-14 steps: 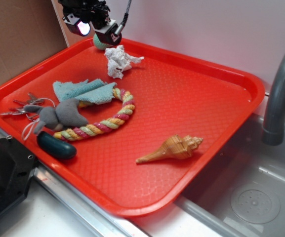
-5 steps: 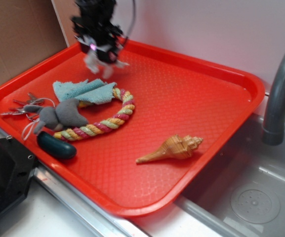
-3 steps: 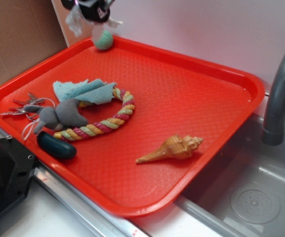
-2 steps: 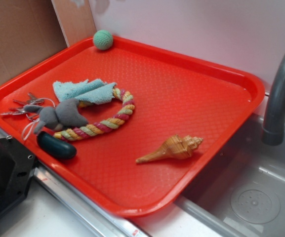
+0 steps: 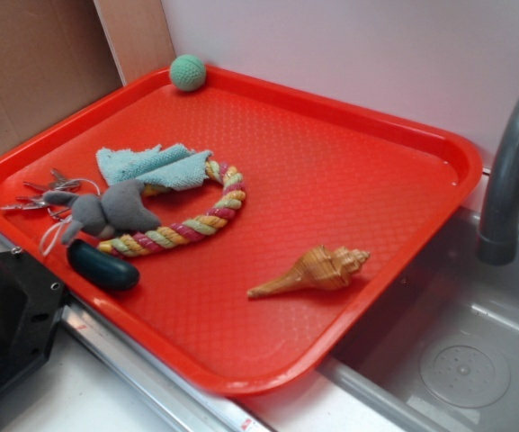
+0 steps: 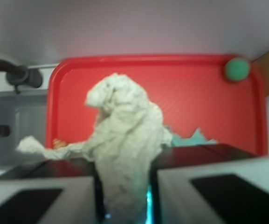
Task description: Grab the white paper.
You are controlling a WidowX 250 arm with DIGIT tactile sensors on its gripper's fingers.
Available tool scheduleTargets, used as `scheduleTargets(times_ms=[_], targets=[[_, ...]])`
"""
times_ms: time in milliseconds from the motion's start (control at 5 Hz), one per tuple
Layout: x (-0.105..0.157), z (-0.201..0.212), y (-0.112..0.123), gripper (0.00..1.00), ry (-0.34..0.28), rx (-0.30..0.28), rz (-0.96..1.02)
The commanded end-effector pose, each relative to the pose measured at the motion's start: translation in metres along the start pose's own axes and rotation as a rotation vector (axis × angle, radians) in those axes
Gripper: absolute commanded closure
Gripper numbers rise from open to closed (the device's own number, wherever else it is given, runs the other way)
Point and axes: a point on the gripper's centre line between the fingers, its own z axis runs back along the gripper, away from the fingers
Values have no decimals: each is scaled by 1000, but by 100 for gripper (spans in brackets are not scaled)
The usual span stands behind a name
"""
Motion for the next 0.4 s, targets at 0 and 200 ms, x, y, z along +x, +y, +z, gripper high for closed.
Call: scheduleTargets(times_ms=[0, 200], targets=[[1, 2, 36, 100, 5, 12, -21], [1, 0, 39, 100, -36, 44, -23]])
